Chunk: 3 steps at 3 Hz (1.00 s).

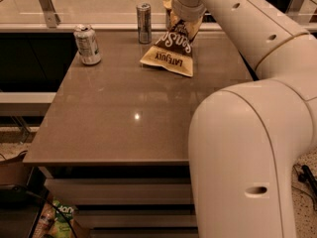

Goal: Move brown chip bag near redbull can

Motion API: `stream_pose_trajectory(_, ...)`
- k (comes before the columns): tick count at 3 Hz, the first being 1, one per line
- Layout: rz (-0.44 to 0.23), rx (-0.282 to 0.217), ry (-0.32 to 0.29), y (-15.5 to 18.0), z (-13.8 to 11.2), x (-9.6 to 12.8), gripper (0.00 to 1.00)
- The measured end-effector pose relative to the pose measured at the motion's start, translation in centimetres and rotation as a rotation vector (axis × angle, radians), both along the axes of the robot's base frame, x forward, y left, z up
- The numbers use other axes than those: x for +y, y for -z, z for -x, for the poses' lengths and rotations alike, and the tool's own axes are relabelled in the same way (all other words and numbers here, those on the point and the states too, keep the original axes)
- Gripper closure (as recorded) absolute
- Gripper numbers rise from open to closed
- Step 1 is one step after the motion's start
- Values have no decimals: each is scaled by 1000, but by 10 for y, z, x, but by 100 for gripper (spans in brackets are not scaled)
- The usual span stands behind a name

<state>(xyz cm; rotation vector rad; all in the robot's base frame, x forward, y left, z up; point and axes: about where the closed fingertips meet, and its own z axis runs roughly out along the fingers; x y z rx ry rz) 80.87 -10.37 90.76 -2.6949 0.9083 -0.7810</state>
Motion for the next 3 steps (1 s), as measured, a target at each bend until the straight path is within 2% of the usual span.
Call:
stream_pose_trajectory(1,1,5,-1,4,-1,1,12)
stream_pose_trajectory(2,3,10,-2,7,-1,1,0)
stream_pose_trajectory(3,3,10,-2,8,-1,1,0)
